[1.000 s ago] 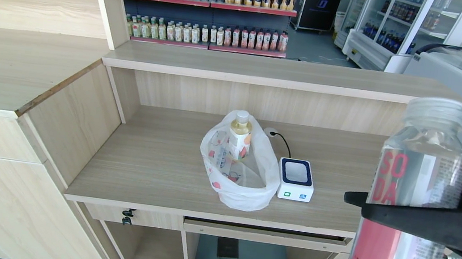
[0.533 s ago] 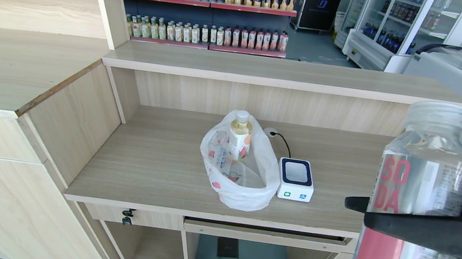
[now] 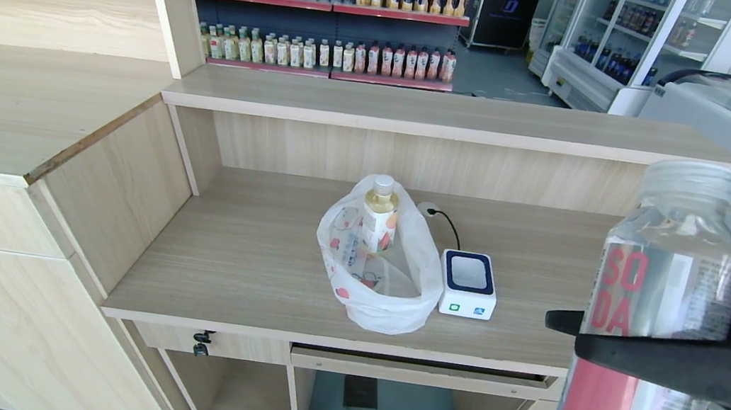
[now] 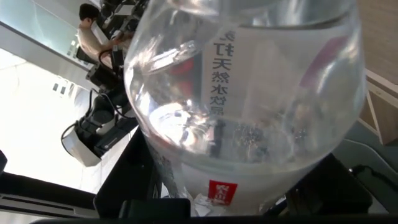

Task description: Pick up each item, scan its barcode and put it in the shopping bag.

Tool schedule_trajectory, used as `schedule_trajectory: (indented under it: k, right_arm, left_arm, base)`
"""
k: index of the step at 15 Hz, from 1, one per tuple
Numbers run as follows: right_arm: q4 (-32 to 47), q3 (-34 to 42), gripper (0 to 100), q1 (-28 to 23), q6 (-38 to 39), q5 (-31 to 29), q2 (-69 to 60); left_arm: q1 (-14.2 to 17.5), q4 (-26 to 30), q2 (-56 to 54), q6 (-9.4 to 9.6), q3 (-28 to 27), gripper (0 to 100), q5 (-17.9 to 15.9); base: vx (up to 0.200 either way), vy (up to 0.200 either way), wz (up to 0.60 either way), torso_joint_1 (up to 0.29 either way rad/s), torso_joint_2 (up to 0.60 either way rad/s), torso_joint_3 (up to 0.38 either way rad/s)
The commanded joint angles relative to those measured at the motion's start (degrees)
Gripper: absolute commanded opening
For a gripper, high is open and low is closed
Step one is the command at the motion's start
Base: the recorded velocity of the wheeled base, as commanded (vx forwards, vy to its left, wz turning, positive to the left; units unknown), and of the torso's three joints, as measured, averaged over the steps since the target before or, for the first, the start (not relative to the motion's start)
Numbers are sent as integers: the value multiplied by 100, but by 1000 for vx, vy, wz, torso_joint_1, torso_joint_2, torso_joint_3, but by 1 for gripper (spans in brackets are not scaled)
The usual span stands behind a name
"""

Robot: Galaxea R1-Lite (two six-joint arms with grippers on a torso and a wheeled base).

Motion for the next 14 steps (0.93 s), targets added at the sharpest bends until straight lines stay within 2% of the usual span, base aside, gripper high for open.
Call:
schedule_trajectory:
  k: [1, 2, 3, 5, 7, 9, 12, 14]
  right_arm:
    - [-13, -11, 0, -8, -85, -40, 50]
    - [-22, -46, 0, -95, -489, -163, 120]
    - [-74, -90, 0, -429, -1351, -505, 340]
    - [-303, -107, 0, -1484, -3636, -1296, 972]
    - [-716, -107, 0, -2688, -5446, -1428, 1509]
    - [-1340, -204, 0, -3470, -6677, -1428, 1957]
    - [-2122, -345, 0, -3681, -7151, -1472, 2317]
    - [-2324, -406, 0, -3673, -7301, -1578, 2423]
  left_arm:
    - [1, -1, 9, -1, 0, 100, 0]
    - [1, -1, 9, -1, 0, 100, 0]
    - [1, -1, 9, -1, 0, 100, 0]
    - [1, -1, 9, -1, 0, 100, 0]
    - [1, -1, 9, -1, 0, 100, 0]
    - [1, -1, 9, -1, 0, 100, 0]
    - [1, -1, 9, -1, 0, 100, 0]
    - [1, -1, 9, -1, 0, 100, 0]
  base:
    - [0, 0, 0, 0, 0, 0]
    - [0, 0, 0, 0, 0, 0]
    - [0, 0, 0, 0, 0, 0]
    - [0, 0, 0, 0, 0, 0]
    - [0, 0, 0, 0, 0, 0]
    - [0, 0, 0, 0, 0, 0]
    - [0, 0, 0, 0, 0, 0]
    - [0, 0, 600, 2, 5, 0]
